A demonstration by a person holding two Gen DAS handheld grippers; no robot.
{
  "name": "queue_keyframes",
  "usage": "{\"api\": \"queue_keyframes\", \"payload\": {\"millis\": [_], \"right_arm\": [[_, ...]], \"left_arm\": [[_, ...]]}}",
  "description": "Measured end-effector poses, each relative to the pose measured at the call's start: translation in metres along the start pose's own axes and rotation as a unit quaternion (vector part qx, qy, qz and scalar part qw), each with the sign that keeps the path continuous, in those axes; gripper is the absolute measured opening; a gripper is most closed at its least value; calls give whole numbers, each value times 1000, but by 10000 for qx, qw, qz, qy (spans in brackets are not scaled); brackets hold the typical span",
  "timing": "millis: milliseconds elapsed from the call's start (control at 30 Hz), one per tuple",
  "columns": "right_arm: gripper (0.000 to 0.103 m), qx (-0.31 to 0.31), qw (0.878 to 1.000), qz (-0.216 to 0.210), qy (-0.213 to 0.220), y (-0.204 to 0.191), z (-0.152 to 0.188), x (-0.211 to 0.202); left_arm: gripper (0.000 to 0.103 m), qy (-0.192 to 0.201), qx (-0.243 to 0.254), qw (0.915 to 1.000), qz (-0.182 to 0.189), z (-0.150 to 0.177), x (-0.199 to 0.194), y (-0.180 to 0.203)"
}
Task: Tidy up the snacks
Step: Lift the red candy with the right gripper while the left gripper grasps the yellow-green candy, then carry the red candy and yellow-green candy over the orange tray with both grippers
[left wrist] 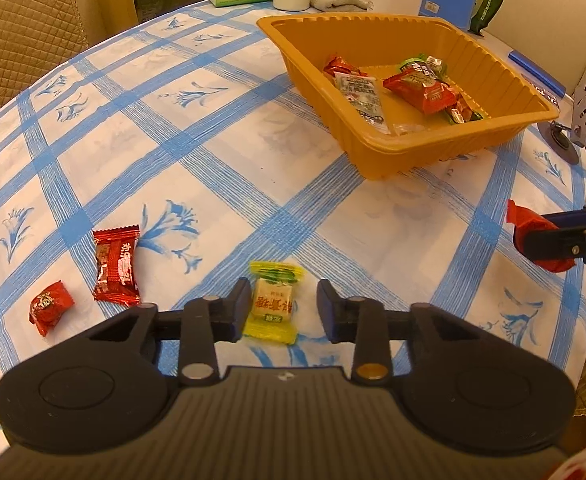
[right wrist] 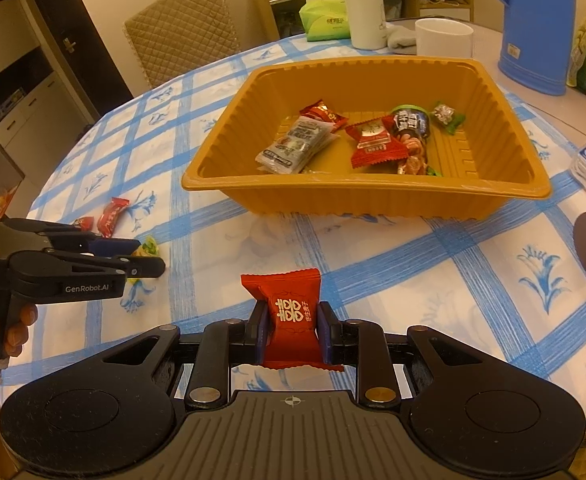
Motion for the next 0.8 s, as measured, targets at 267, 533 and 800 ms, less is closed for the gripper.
{"api": "queue_keyframes", "payload": {"millis": [267,533,800], "right_arm": [[26,-54,10000,-56,55,0,3,-8],[26,-130,9997,-117,148,-2,3,-16],[26,-209,9992,-213,269,-3,-1,-25]], "left_arm": [[18,-18,-217,9998,-21,3,-4,3],[18,-3,-420,9991,15,12,-18,9],[18,194,-553,9983,2,13,-43,17]]}}
Point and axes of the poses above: each gripper's, at about its wrist camera, not at the fingertips, and x roughly the way its jaws point, y to its right, z to its underside, the point moved 1 cm from there along x, roughly the way its jaws point, and after that the axes turned 5 degrees about z, right-handed, at the moved point
